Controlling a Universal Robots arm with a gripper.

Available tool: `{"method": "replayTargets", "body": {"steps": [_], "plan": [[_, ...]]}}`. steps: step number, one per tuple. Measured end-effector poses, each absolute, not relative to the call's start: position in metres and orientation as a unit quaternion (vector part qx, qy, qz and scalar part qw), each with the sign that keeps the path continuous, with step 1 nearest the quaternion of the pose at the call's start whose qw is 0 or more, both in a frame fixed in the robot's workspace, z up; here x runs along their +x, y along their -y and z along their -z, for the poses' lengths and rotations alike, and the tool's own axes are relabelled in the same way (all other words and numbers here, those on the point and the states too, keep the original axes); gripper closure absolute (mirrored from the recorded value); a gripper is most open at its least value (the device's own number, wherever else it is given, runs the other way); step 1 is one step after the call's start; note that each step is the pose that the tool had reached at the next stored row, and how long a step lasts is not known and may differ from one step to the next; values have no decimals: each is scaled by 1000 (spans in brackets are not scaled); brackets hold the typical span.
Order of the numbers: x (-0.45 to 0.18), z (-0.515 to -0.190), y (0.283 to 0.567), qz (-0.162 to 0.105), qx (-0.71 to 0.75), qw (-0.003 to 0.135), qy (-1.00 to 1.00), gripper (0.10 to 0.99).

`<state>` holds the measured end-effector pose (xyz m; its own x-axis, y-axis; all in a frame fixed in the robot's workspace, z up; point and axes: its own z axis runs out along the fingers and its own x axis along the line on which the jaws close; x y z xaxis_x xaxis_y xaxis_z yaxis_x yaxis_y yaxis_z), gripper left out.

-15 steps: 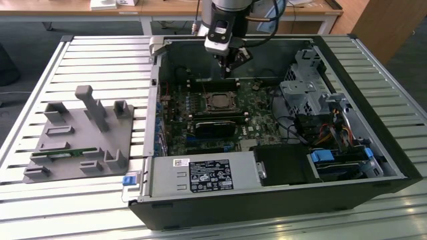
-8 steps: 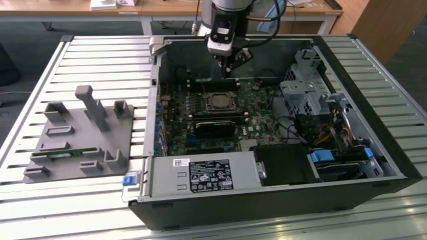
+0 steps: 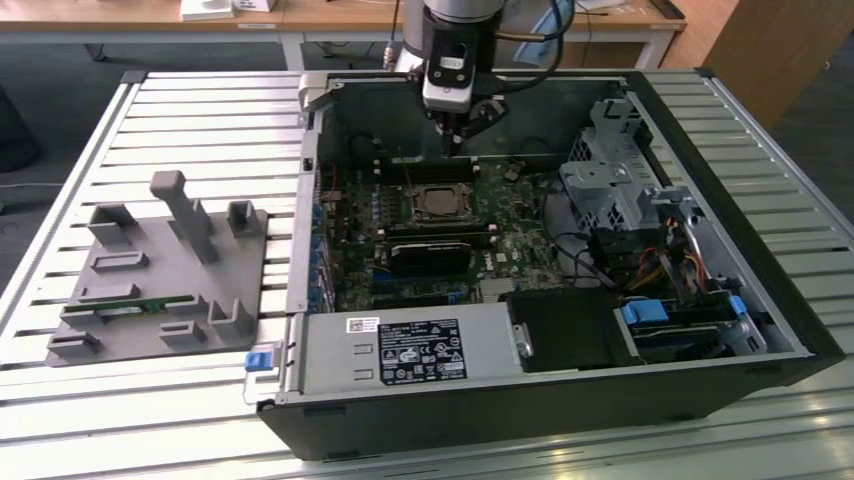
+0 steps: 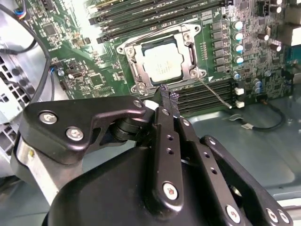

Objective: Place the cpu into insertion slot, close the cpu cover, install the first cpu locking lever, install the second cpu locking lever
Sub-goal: 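Install the first cpu locking lever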

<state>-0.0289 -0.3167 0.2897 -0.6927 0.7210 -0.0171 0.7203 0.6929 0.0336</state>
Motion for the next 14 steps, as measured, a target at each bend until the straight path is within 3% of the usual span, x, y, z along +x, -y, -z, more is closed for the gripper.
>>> {"method": "replayTargets", "body": {"steps": [14], "plan": [[-29, -290, 317, -13, 313, 13, -949, 980]]}}
